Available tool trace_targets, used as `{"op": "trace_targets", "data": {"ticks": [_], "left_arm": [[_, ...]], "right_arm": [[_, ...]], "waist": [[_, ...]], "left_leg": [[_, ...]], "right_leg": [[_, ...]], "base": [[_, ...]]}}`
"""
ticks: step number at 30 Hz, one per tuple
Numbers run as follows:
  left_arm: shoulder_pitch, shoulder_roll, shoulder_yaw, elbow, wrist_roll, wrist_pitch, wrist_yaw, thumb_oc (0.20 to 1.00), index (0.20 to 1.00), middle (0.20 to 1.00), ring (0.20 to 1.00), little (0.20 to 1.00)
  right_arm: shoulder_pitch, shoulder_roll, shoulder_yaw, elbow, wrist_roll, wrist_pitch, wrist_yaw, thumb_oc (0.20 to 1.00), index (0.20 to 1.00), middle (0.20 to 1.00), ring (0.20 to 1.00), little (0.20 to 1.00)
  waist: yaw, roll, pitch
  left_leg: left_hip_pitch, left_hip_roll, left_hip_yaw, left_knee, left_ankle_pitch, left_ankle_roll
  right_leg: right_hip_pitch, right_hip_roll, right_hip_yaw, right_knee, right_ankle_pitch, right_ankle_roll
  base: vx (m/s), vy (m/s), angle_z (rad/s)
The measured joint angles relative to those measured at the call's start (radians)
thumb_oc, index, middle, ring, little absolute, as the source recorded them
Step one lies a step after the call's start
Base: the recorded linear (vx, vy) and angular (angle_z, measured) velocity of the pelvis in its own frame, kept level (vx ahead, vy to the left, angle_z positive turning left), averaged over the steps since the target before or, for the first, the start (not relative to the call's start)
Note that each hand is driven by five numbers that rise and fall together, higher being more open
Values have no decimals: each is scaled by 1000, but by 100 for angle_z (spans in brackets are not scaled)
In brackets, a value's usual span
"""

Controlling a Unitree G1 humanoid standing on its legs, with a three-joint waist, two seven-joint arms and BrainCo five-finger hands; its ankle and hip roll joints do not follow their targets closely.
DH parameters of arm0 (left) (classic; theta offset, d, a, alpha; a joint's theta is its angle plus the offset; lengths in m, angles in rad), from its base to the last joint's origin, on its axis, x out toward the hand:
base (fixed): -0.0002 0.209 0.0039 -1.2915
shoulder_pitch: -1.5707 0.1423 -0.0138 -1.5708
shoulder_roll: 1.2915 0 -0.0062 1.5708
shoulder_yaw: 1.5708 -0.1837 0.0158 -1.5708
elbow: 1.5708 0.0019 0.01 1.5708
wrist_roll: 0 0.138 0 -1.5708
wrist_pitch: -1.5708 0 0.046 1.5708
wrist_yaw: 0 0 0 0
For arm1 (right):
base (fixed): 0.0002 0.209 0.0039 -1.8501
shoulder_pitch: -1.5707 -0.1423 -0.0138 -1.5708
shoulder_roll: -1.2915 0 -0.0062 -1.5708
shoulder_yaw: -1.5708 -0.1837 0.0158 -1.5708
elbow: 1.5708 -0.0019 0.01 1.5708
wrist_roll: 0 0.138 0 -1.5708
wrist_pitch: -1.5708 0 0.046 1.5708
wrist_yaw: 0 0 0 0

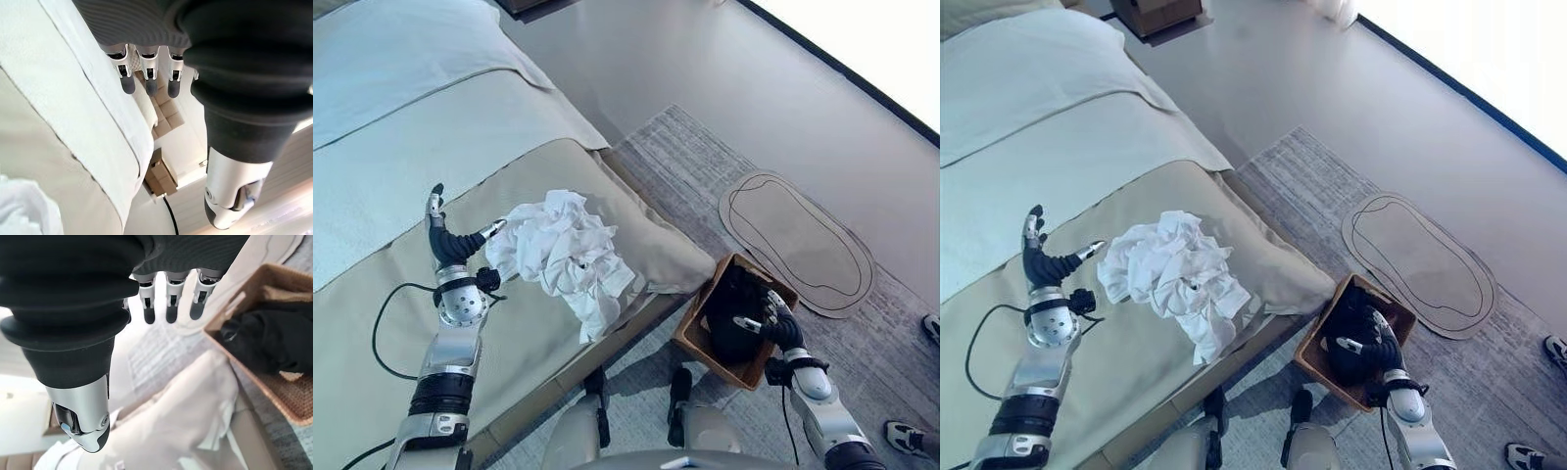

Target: Pick up clothes into the bucket

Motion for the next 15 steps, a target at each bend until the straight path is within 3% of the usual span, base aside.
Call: {"op": "trace_targets", "data": {"ticks": [5,11,15], "left_arm": [[-36,39,-107,52,21,-9,-16,1000,1000,1000,1000,1000],[-117,70,-198,154,113,-7,-16,1000,1000,1000,1000,1000],[-216,158,-269,258,240,3,13,1000,1000,1000,1000,1000]], "right_arm": [[-41,-1,3,-5,0,-1,-1,1000,1000,1000,1000,1000],[-93,-5,8,-14,1,-8,-10,1000,1000,1000,1000,1000],[-117,-16,8,-54,1,-21,-28,1000,1000,1000,1000,1000]], "waist": [[-5,-18,23],[-22,-37,110],[-39,-41,184]], "left_leg": [[-33,0,1,20,-1,-1],[-112,-1,27,85,-7,-8],[-191,0,46,155,-18,1]], "right_leg": [[-35,-5,3,22,-2,-1],[-146,-22,47,117,-10,-8],[-253,-36,88,207,-19,-9]], "base": [[-79,21,-1],[-106,41,-13],[-89,53,-16]]}}
